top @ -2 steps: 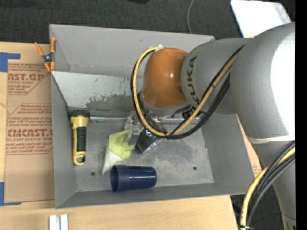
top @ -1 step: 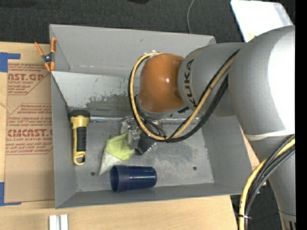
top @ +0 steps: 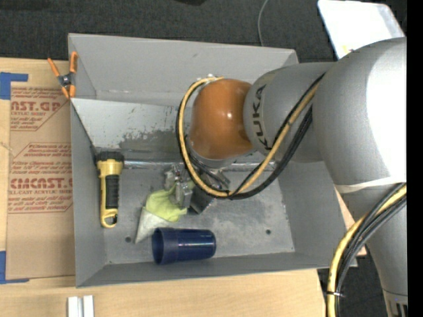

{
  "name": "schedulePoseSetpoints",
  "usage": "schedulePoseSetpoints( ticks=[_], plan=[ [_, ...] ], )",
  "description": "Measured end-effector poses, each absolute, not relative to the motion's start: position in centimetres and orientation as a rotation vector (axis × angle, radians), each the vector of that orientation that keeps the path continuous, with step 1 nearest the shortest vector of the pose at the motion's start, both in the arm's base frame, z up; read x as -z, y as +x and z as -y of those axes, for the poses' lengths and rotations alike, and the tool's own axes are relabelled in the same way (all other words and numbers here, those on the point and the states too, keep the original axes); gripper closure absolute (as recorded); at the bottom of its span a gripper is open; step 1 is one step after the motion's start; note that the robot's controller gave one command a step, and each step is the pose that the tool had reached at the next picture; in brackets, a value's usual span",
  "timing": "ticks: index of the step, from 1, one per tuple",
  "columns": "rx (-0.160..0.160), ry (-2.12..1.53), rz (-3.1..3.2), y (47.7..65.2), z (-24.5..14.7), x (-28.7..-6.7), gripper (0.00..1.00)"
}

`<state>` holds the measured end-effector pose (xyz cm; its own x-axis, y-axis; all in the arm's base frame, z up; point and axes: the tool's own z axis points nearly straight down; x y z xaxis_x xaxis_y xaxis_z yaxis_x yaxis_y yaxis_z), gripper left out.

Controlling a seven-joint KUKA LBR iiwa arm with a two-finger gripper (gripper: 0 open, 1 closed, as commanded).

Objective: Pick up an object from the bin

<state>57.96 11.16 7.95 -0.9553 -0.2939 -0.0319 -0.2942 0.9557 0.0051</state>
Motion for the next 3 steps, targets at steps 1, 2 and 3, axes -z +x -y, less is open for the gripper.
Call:
schedulePoseSetpoints(
  ticks=[1,2,3],
  plan=[
    [-0.015,-0.300,-3.096,57.86,-11.52,-7.50,1.00],
    [-0.012,-0.574,-3.051,57.81,-11.70,-7.46,1.00],
    [-0.011,-0.518,-3.062,58.25,-12.20,-7.09,1.00]
  ],
)
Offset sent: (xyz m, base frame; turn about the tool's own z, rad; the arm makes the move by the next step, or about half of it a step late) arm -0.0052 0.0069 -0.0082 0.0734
